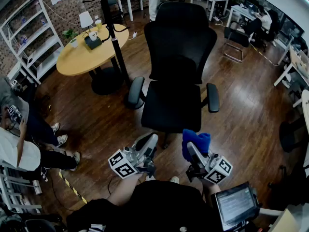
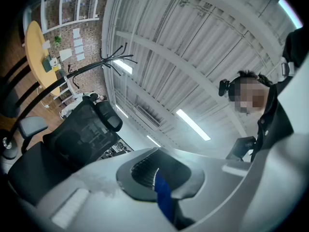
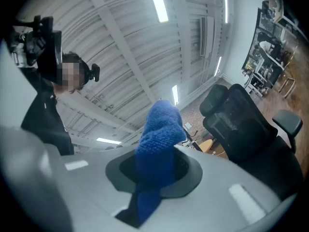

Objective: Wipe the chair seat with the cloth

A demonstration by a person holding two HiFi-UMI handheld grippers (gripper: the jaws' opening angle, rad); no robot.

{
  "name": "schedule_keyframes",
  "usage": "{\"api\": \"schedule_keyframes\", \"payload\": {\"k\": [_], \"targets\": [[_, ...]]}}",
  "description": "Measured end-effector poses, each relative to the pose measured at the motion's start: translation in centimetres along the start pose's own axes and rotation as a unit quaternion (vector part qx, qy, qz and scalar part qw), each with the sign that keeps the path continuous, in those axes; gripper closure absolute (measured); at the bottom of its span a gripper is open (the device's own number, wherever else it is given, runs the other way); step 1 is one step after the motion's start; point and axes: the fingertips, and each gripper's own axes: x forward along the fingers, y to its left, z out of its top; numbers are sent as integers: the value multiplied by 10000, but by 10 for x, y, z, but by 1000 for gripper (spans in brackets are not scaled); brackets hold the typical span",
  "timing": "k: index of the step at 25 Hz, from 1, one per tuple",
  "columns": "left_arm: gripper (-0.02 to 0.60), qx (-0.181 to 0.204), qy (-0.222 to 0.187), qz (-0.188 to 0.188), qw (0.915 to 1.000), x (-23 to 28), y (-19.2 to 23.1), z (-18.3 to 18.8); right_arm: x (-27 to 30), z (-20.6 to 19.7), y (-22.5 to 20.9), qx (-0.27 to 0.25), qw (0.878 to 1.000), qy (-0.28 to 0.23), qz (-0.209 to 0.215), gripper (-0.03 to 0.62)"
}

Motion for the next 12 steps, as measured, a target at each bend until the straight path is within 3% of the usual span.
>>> {"api": "schedule_keyframes", "payload": {"k": [12], "targets": [[589, 222, -98, 223, 9995, 46, 22, -14, -2, 32, -57, 11, 9999, 49, 123, 539]]}}
